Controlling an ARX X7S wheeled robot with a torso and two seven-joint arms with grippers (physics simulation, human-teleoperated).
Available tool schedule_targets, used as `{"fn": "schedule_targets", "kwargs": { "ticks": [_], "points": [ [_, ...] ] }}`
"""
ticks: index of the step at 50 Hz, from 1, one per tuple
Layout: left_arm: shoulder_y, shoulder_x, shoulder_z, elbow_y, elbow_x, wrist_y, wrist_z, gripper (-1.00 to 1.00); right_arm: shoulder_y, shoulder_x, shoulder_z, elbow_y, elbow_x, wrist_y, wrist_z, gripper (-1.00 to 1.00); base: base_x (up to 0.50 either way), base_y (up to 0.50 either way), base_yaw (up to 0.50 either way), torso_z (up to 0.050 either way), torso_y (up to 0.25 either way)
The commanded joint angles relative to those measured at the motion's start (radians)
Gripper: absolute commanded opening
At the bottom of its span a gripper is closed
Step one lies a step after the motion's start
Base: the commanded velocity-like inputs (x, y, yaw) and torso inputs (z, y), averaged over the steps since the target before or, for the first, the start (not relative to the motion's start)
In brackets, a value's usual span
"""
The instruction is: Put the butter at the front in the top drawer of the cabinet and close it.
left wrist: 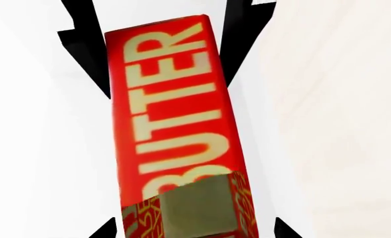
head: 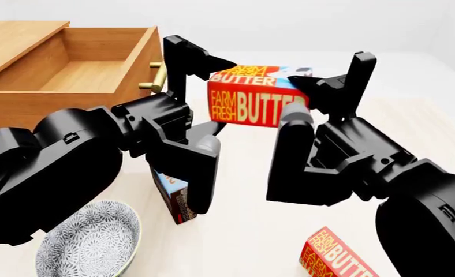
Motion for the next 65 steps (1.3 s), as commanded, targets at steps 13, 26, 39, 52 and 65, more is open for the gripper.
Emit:
{"fn": "schedule_targets", "kwargs": {
  "ticks": [13, 26, 39, 52, 65],
  "points": [
    [0.002, -0.002, -0.004, 0.007, 0.002, -0.003, 0.005, 1.00, 0.027, -0.012, 0.040, -0.041, -0.129, 0.016, 0.001, -1.00, 0.00, 0.00, 0.00, 0.001, 0.001],
    [0.008, -0.003, -0.009, -0.004, 0.002, 0.007, -0.002, 1.00, 0.042, -0.030, 0.024, -0.106, -0.160, 0.078, -0.031, -1.00, 0.00, 0.00, 0.00, 0.000, 0.002],
    [0.013, -0.010, -0.015, 0.013, 0.007, 0.015, -0.013, 1.00, 0.008, -0.054, 0.034, -0.105, -0.225, 0.089, -0.098, -1.00, 0.00, 0.00, 0.00, 0.001, 0.001],
    [0.020, -0.020, -0.018, 0.052, 0.013, 0.026, -0.021, -1.00, -0.009, -0.067, 0.098, -0.062, -0.189, 0.055, -0.117, -1.00, 0.00, 0.00, 0.00, 0.000, 0.001],
    [0.030, -0.025, -0.041, 0.050, -0.006, 0.071, -0.050, -1.00, -0.035, -0.070, 0.157, -0.035, -0.153, 0.034, -0.120, -1.00, 0.00, 0.00, 0.00, 0.001, 0.002]
  ]
}}
